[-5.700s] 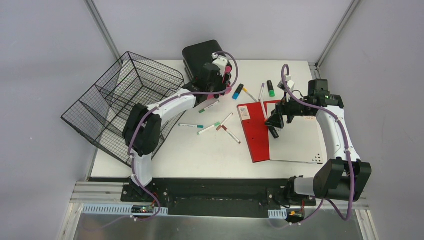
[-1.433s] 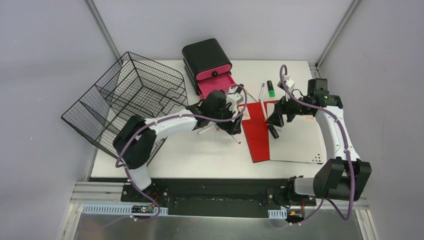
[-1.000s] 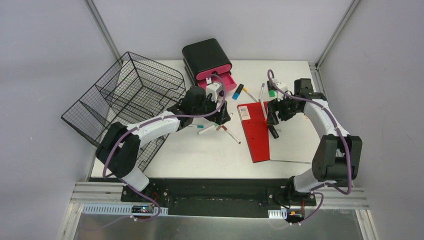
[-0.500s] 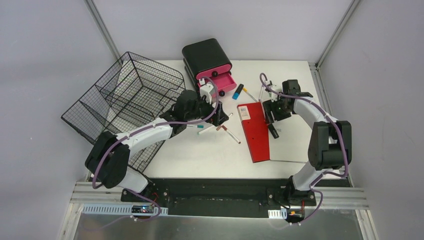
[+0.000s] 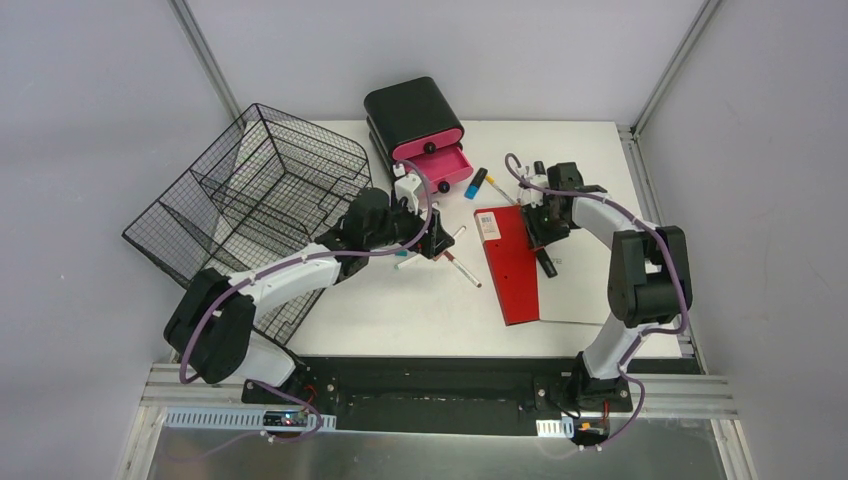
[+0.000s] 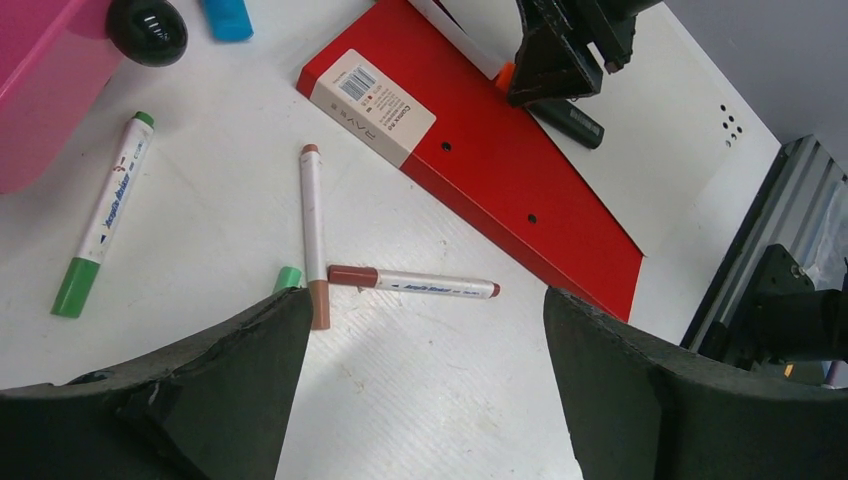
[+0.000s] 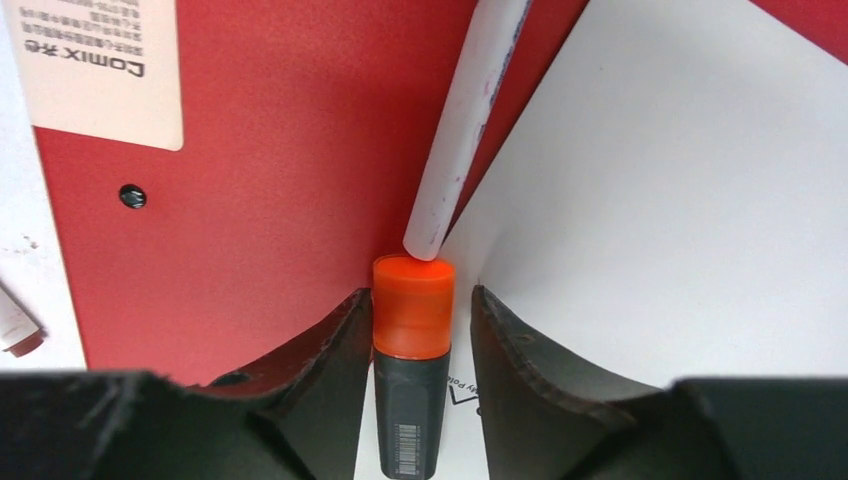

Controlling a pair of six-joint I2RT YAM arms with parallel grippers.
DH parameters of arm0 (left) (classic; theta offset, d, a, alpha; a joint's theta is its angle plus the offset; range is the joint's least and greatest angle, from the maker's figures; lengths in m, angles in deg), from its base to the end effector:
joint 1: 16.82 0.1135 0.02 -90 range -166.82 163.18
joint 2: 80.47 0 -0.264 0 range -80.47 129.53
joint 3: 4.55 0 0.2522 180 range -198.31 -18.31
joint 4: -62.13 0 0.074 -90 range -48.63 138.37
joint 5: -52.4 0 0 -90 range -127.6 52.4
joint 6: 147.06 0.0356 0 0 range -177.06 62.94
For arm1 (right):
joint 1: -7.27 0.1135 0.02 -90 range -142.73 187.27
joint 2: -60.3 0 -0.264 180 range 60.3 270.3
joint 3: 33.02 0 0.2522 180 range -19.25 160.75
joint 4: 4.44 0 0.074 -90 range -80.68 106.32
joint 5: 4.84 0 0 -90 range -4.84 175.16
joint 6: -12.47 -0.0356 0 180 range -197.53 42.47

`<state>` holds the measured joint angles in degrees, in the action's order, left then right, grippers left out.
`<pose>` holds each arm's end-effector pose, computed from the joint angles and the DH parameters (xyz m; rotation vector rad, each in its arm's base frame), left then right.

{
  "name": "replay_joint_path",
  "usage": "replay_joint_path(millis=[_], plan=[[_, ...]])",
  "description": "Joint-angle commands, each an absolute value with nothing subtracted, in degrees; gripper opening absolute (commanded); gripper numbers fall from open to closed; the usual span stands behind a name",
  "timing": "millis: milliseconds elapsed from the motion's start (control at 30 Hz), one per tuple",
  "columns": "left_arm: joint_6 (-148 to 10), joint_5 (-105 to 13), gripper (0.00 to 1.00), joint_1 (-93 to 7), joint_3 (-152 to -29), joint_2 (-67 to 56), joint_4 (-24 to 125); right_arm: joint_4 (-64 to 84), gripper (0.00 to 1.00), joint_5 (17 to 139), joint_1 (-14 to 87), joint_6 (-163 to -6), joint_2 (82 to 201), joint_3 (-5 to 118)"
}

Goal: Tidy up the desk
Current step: Pick up the stationery from the folder.

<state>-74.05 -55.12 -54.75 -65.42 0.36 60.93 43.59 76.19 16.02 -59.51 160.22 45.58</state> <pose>0.2424 -0.2025 0.2491 0.5788 1.9544 -0.9176 0.3341 0.0570 0.1797 -0.6785 2.6807 0.1755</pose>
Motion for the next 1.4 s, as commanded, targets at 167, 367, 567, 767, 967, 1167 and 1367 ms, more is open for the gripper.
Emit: replay_joint_path(millis=[167,367,567,767,967,1167,1367], plan=[[-81.5,-57.1,0.96,-55.1,-63.4,-0.2,71.3,45.2,0.27,78.0,16.1,-60.3,160.4,47.8],[-84.1,-62.1,0.95,-55.1,-65.1,2.2,72.8,47.3,0.14,73.4,15.9,-60.9,155.8,48.1],[-91.7,-66.5,0.95,-55.2,-65.3,6.6,80.0,47.8,0.12,60.2,12.0,-65.2,150.5,48.1],[-99.9,-67.0,0.94,-58.2,-69.3,14.0,86.1,41.0,0.11,42.1,7.4,-76.4,144.7,44.4],[-104.3,-59.8,0.93,-63.2,-75.2,20.5,85.9,23.8,0.11,31.7,2.7,-96.7,141.8,37.3],[-104.8,-49.3,0.94,-67.7,-80.9,24.3,80.9,18.7,0.1,33.5,2.3,-105.5,141.2,35.4],[-105.5,-43.5,0.92,-69.9,-87.6,27.8,72.3,17.3,0.1,33.0,2.3,-107.2,141.1,35.0]])
